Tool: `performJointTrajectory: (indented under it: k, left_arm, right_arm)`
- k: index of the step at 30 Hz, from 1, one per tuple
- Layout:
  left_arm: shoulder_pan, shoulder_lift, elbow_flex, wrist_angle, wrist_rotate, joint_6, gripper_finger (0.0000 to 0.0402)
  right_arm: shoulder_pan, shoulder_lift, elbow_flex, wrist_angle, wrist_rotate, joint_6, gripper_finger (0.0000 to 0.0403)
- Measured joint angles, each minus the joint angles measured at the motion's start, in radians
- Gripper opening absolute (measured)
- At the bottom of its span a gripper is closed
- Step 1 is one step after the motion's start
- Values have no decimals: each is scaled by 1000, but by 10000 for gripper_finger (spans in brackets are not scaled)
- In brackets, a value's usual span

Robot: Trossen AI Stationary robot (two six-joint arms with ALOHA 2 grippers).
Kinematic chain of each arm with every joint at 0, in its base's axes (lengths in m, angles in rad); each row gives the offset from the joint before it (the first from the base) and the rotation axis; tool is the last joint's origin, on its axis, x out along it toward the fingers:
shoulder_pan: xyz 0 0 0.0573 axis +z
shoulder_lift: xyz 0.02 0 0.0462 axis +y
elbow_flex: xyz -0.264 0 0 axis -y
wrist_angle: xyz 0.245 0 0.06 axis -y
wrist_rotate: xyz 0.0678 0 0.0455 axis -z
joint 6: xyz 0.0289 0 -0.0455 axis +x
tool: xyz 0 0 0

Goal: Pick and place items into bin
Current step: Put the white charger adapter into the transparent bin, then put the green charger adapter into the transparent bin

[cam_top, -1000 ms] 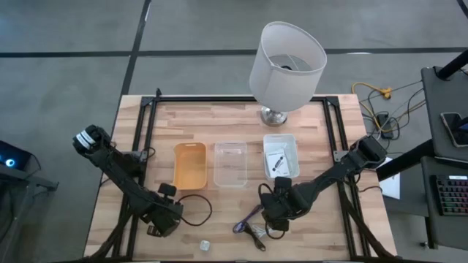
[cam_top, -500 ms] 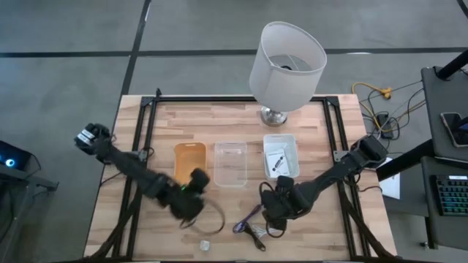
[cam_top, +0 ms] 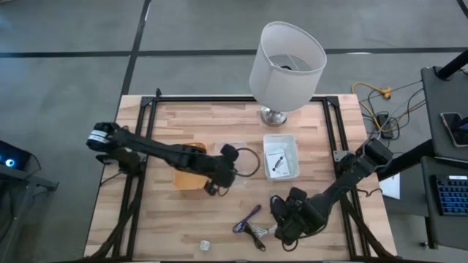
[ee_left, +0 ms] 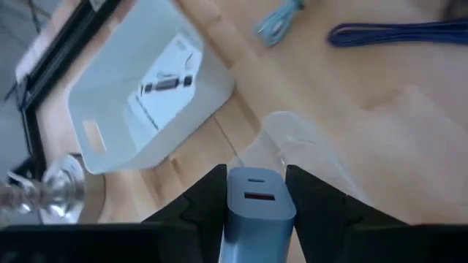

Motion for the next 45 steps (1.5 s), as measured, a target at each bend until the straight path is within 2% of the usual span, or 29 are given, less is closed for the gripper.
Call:
performJointTrajectory:
  k: [3, 5, 10, 13, 15, 18, 20, 22, 24, 27, 30, 33, 37, 45]
  left_arm:
    - [29, 50, 2, 32, 0, -57, 141]
    - [40, 75, 12, -4, -11, -127, 159]
    - [31, 92, 47, -192, -89, -240, 211]
    - [-11, 37, 93, -356, -80, -375, 226]
    - [-47, -11, 129, -458, -53, -570, 226]
    - [-104, -79, 160, -554, 6, -1024, 219]
    - [-157, -119, 162, -571, 8, -1312, 212]
    - [-218, -141, 161, -565, -8, -1509, 203]
    - [-293, -143, 153, -566, -36, -1605, 192]
    - [-398, -114, 149, -570, -75, -1580, 176]
    - [-509, -79, 147, -567, -84, -1398, 168]
    - [-617, -36, 146, -540, -103, -1231, 167]
    - [-700, 27, 114, -376, -103, -1086, 166]
    - [-723, 45, -51, -71, -106, -1141, 175]
  right_arm:
    - [2, 0, -4, 1, -1, 20, 215]
    - [2, 0, -4, 2, -2, 20, 214]
    - [2, 0, -4, 2, -4, 10, 214]
    - [1, 0, -8, 5, -5, -10, 215]
    - [-5, 0, -14, 4, -14, -27, 215]
    - [-29, 0, -32, 5, -37, -25, 214]
    - [-57, 0, -48, 6, -63, 4, 215]
    - [-89, 0, -68, 7, -97, 29, 215]
    - [-119, 0, -85, 17, -113, 26, 215]
    - [-144, 0, -90, 140, -114, -77, 215]
    - [-141, 2, -69, 339, -140, -241, 215]
    - [-127, 16, -29, 481, -118, -352, 215]
    - [-123, 66, 39, 508, -83, -366, 215]
    - [-108, 193, 169, 449, -68, -284, 215]
